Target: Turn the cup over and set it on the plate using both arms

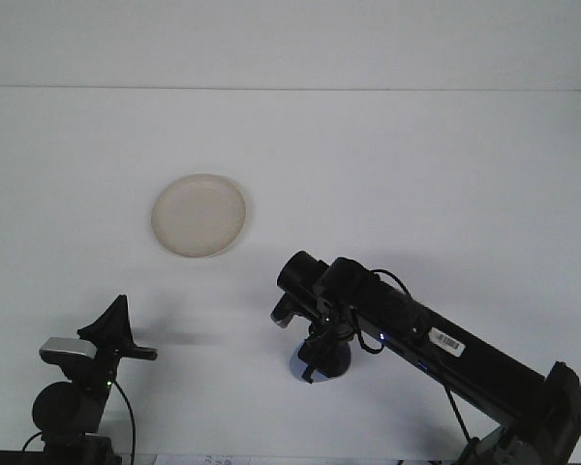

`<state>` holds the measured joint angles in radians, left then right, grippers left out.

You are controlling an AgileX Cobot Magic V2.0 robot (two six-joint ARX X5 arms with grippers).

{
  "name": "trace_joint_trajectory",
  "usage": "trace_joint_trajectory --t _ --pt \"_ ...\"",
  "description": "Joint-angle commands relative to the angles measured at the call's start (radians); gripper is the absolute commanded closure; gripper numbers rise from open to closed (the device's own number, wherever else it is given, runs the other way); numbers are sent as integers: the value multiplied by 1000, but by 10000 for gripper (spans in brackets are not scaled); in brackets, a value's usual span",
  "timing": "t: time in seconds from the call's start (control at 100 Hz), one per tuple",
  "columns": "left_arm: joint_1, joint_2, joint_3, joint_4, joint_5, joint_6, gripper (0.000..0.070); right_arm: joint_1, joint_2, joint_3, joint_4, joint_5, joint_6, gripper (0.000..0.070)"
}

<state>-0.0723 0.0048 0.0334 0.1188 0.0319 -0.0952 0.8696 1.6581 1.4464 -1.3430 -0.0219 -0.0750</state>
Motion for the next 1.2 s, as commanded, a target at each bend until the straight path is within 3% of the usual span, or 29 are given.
trace_joint_trajectory --t 0.0,0.77,1.0,1.19 --pt "0 -1 -18 11 -2 -3 684 11 26 28 -29 4 -2 211" --pt "0 -1 -18 11 -2 -3 684 11 23 121 -29 -3 -6 211" --pt "0 -1 -18 11 -2 -3 684 -22 -74 150 -28 0 -21 211" --pt "0 -1 -18 11 -2 -3 684 -167 -267 157 44 74 -1 211"
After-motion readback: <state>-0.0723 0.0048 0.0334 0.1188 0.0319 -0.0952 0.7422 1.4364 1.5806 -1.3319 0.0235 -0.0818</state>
